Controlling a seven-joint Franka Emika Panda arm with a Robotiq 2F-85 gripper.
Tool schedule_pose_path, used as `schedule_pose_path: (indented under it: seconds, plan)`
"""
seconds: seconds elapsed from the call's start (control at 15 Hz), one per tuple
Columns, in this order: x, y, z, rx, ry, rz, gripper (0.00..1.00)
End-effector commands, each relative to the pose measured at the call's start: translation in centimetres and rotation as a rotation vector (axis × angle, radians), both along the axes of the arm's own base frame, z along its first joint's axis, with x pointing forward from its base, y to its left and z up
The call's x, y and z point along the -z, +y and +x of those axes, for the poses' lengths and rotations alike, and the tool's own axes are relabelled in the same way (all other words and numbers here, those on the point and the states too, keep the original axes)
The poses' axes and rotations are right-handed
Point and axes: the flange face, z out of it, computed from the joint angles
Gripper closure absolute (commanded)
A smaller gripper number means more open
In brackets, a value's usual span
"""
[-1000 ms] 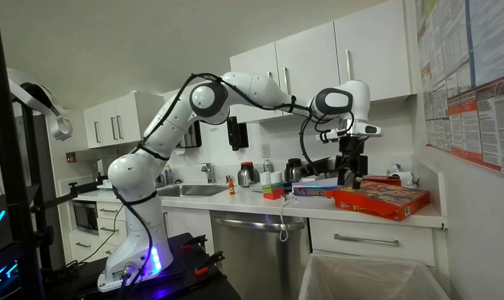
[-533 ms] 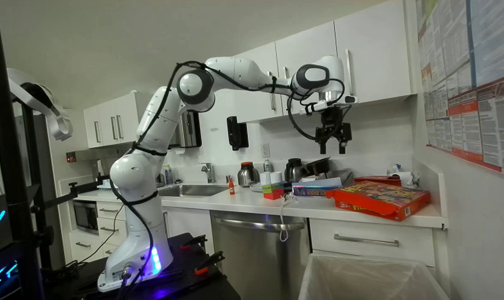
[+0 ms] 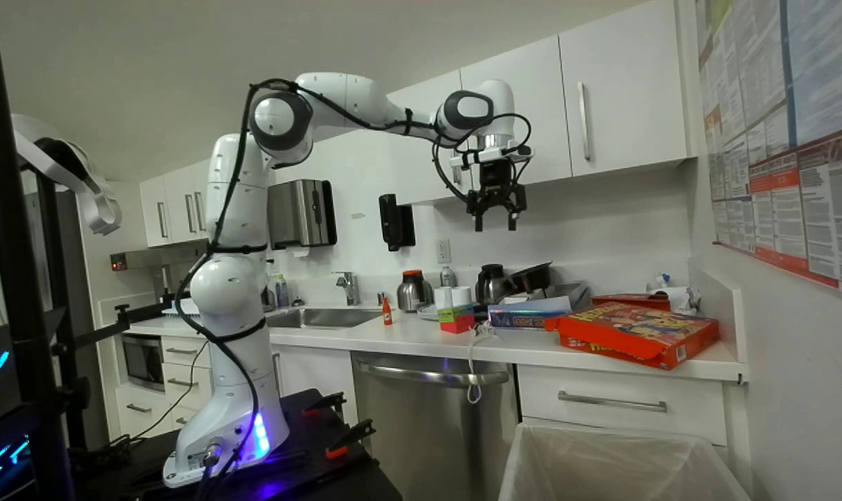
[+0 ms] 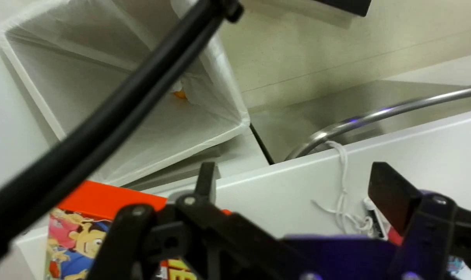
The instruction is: Put the orange object into the bin
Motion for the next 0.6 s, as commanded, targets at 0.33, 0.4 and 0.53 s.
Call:
schedule_pose_path:
  seconds: [0.33,0.4,0.53]
  plan:
    - [0.3,12.5,-11.8,-0.208,0.026,0.063,0.0]
    - [0.8,13.8,-12.9,-0.221,0.038,0.071,0.0]
    - [2.7,16.5,-15.0,-0.228,0.065,0.106,0.0]
